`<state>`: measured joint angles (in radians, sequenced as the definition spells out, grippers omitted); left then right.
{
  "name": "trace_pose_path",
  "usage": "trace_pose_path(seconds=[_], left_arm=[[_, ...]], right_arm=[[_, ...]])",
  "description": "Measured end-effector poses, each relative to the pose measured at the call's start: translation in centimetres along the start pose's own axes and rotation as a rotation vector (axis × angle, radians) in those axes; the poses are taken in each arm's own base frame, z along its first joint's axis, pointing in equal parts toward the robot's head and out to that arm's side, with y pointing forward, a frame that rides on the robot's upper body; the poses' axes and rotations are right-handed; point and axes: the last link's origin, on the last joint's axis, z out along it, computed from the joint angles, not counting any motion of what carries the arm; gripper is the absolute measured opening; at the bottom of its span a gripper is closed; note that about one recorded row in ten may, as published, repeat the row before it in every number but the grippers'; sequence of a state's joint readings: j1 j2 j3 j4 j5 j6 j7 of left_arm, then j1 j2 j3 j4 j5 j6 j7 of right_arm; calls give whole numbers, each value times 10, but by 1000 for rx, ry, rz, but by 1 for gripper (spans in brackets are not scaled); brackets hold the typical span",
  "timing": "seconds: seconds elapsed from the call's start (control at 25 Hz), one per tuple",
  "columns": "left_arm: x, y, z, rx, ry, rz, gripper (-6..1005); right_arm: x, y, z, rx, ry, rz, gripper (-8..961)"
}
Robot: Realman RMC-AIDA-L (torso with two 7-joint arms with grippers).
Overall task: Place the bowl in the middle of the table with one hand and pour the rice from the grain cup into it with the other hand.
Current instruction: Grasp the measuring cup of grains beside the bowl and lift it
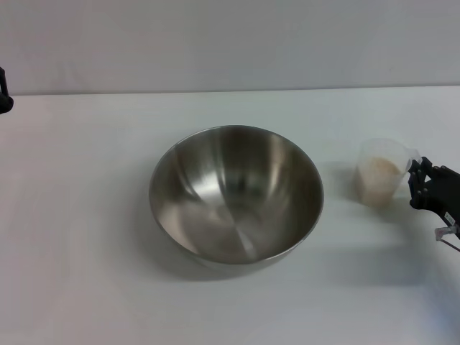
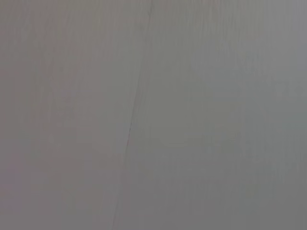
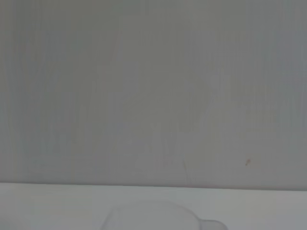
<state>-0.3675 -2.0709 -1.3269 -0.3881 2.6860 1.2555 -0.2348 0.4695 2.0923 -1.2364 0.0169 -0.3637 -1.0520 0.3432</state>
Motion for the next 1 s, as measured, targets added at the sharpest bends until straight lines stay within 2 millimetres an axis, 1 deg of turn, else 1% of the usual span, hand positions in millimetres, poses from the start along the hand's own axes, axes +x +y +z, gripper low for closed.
trace_pose_path(seconds=[0.36,0.84,1.0], left_arm=[[0,-1,-1,1,1,1,209],[1,0,-2,-4,8,-1,209],[1,1,-3,-8,7,-2,209]], right_arm=[[-3,0,-1,0,-21,1,61],[-2,0,-1,-2,-21,2,16],[-4,-1,-2,2,-34,2,15]])
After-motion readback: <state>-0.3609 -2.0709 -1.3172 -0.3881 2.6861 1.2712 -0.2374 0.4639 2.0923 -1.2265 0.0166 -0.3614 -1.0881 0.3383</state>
